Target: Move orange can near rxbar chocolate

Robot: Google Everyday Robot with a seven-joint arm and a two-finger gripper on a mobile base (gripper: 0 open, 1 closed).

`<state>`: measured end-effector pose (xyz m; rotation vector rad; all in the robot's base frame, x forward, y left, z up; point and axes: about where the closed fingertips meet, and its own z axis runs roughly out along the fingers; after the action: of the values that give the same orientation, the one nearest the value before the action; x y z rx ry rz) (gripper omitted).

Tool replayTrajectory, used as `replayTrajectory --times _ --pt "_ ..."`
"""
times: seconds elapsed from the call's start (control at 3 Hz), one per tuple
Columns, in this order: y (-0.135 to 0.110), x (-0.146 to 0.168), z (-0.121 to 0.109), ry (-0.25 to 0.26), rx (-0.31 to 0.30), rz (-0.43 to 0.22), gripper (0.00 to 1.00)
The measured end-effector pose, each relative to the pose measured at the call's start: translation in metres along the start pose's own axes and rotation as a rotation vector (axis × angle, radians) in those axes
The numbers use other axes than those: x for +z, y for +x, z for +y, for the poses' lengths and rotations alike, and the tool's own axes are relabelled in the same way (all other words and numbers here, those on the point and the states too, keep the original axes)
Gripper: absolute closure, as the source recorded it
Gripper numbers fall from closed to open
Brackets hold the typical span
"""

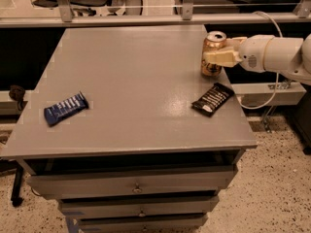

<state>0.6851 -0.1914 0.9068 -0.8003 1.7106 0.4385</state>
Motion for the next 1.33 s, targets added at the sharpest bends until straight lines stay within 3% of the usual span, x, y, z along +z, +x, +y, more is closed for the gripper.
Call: replayTrajectory --times 0.33,0.67,1.33 --pt "0.009 -0.010 0.010 -0.012 0.029 0.011 1.00" --pt "0.018 -0.017 0.019 -0.029 0.056 0.029 0.83" --pt "0.028 -0.018 0.028 -0.052 0.085 0.044 0.36"
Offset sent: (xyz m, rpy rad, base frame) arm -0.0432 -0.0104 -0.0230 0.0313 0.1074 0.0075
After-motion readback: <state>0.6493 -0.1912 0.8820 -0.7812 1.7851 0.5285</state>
